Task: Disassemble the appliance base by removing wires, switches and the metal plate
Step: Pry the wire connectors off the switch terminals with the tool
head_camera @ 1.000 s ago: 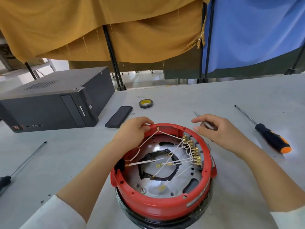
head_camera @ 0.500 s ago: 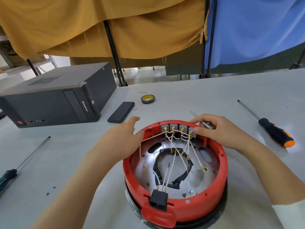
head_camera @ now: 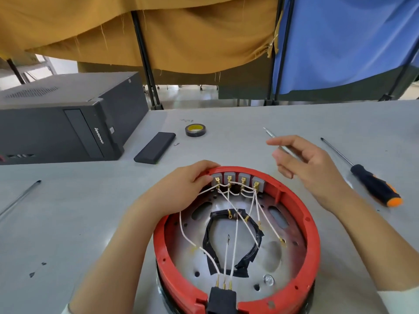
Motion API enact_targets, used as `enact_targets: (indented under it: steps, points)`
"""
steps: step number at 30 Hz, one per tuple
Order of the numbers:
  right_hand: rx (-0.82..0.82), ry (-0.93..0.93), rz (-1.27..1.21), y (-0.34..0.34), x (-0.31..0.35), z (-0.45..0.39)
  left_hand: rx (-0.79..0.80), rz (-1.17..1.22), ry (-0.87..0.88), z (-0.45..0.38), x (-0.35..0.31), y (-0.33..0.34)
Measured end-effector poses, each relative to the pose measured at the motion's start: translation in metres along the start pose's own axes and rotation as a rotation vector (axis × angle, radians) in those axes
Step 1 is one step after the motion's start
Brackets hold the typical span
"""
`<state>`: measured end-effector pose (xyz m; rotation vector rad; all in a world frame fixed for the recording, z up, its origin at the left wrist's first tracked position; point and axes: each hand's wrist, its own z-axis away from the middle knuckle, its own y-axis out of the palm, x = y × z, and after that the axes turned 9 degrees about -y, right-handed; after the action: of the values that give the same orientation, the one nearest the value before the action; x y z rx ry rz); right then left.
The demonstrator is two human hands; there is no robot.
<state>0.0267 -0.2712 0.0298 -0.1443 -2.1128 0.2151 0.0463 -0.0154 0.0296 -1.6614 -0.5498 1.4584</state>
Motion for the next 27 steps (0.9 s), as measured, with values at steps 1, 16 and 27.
enact_targets:
  steps: [1, 16, 27]
  points:
    - [0.029, -0.011, -0.103, 0.0, 0.004, -0.003, -0.014, -0.01, 0.006, 0.0, 0.0, 0.001]
    - [0.226, 0.141, -0.491, 0.037, 0.012, -0.025, -0.184, 0.641, 0.087, 0.013, -0.009, -0.005]
    - [0.217, 0.112, -0.35, 0.043, 0.018, -0.025, -0.297, 0.414, 0.086, 0.014, -0.011, -0.002]
